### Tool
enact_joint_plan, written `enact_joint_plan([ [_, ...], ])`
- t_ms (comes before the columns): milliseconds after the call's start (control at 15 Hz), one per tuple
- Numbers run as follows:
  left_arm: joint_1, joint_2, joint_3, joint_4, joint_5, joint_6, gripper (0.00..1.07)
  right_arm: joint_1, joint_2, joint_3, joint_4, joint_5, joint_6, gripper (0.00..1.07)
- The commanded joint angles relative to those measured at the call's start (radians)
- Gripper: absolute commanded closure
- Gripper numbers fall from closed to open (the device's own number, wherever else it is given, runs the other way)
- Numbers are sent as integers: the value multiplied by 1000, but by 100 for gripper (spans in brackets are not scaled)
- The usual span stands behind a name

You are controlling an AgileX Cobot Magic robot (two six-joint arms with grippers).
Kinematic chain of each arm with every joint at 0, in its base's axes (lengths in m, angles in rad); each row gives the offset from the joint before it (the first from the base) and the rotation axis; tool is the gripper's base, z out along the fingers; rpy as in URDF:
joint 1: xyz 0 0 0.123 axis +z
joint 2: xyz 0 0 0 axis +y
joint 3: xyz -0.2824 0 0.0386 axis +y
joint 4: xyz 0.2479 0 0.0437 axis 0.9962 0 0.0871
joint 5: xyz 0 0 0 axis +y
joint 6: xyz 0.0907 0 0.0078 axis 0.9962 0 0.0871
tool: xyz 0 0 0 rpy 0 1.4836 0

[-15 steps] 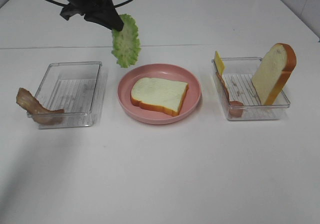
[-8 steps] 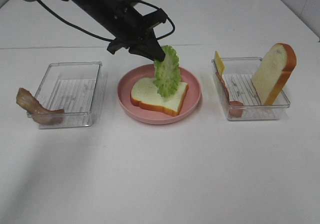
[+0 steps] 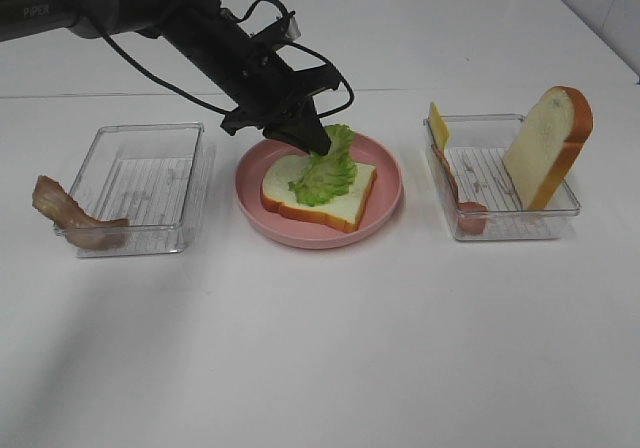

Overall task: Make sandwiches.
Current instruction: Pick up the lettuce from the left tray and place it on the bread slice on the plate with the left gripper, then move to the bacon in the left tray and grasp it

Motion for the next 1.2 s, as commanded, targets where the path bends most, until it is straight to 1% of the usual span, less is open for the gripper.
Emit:
enact_joint_plan([
  [67,-4,-1,-3,87,-1,-56,92,0,-6,3,-3,-10,-2,27],
  [133,-4,-2,-8,119,2,-69,81,0,-6,3,-3,-10,-2,27],
  [267,-4,-2,-28,165,14,-70,55,0,-6,3,-3,-10,-2,27],
  [333,-4,-2,-43,167,24,-70,47,0,-6,3,-3,-10,-2,27],
  [400,-4,-2,-65,176,36,-72,41,0,-6,3,-3,-10,-2,27],
  [467,-4,-2,-92,198,52,-100,39,0,-6,3,-3,-10,-2,27],
  [533,-4,-2,-139,261,95,-156,39,0,-6,3,-3,-10,-2,27],
  [600,-4,-2,-159,287,113,-173,39,0,-6,3,-3,-10,-2,27],
  [733,-4,-3,-233,406,206,-243,39,0,-6,3,-3,-10,-2,27],
  [800,-1,-27,-257,466,233,-252,39,0,-6,3,-3,-10,-2,27],
  [867,1,-38,-257,484,233,-252,39,0,-6,3,-3,-10,-2,27],
  [1000,23,-110,-257,590,233,-271,39,0,-6,3,-3,-10,-2,27],
  [1067,25,-124,-257,608,233,-274,39,0,-6,3,-3,-10,-2,27],
  [1133,49,-172,-239,626,233,-274,39,0,-6,3,-3,-10,-2,27],
  [1200,60,-187,-218,628,233,-274,39,0,-6,3,-3,-10,-2,27],
])
